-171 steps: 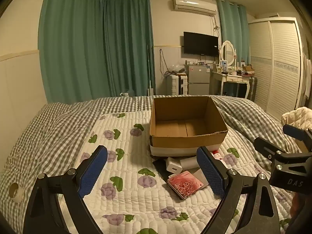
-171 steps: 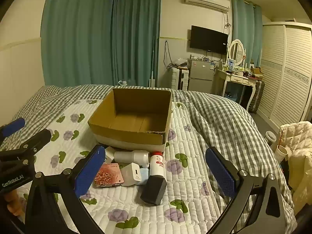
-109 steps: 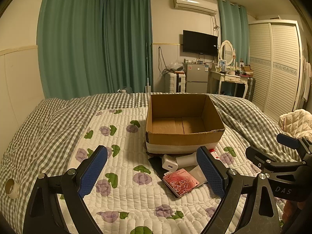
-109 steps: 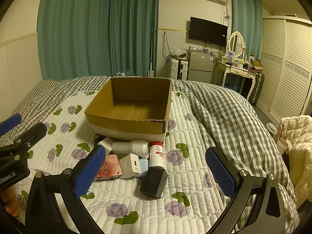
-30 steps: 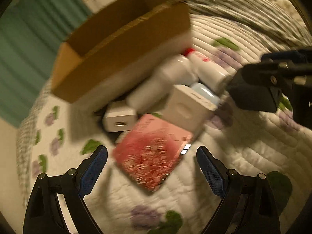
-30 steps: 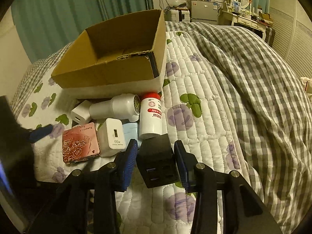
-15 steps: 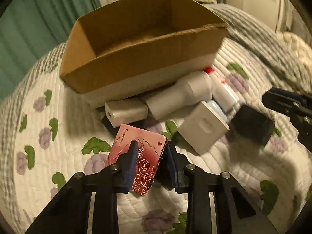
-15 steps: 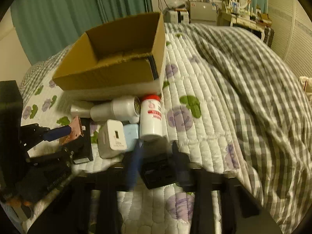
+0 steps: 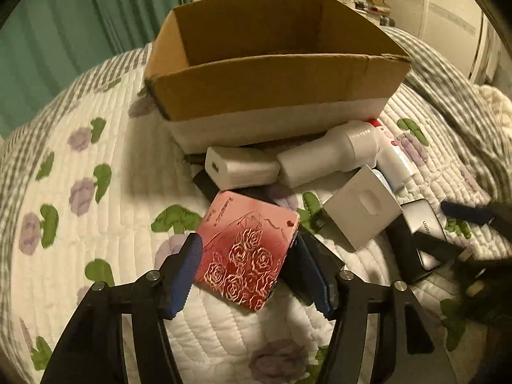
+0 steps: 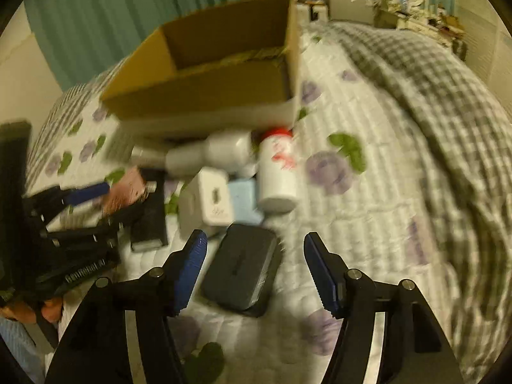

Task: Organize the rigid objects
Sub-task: 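Grasp the black charger with the right tool while the left tool grasps the pink rose card case, then carry both items over the box and open both tools to drop them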

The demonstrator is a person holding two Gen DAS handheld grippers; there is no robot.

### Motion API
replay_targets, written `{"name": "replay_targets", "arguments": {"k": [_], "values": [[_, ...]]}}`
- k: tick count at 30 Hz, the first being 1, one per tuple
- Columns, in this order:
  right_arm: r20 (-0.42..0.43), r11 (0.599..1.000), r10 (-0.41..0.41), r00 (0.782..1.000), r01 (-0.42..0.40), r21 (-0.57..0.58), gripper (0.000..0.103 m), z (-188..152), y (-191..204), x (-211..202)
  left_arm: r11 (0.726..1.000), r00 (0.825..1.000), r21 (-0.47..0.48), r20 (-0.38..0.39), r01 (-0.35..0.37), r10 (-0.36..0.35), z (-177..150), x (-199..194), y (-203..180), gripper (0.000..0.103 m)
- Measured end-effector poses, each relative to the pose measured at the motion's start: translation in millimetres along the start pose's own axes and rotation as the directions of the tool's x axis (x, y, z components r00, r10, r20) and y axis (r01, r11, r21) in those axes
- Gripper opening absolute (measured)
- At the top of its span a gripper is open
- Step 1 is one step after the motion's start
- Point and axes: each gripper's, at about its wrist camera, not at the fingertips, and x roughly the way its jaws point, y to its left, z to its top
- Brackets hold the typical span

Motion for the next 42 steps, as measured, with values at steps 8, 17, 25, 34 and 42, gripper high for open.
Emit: {"name": "replay_targets", "arguments": {"k": [8,17,25,34,42], "values": [[-0.049,0.998,-0.055,0.997,0.053,-0.037,0.061,-6,16,22,0.995,0.997,-0.075,-0.031,0.068,-0.070,4,19,18,0.085],[-0.054,0.997,-0.063,0.997,0.061,-0.036,0.056,-6,17,26,0.981,0.979,-0.069,-0.079,0.182,-0.187,31,56,31,0.086],[0.005,0.997,-0.074,0.997,0.074,-0.020,0.045,-8,7,9,0.983,0.982,-0.047,-0.058,0.175,-0.178,21,41,11,0.074],[0.100,0.996,-0.082,0.992,0.086,-0.035,0.042,0,11,-34,0.995,0.996,-0.076,0.060,0.065,-0.060,18,-8,-6,0.072],[0.303,0.993,-0.054,0.951,0.084,-0.088,0.042,67,28,-113,0.995,0.973,-0.099,0.231,0.016,0.008,63,-86,-4,0.072]]}}
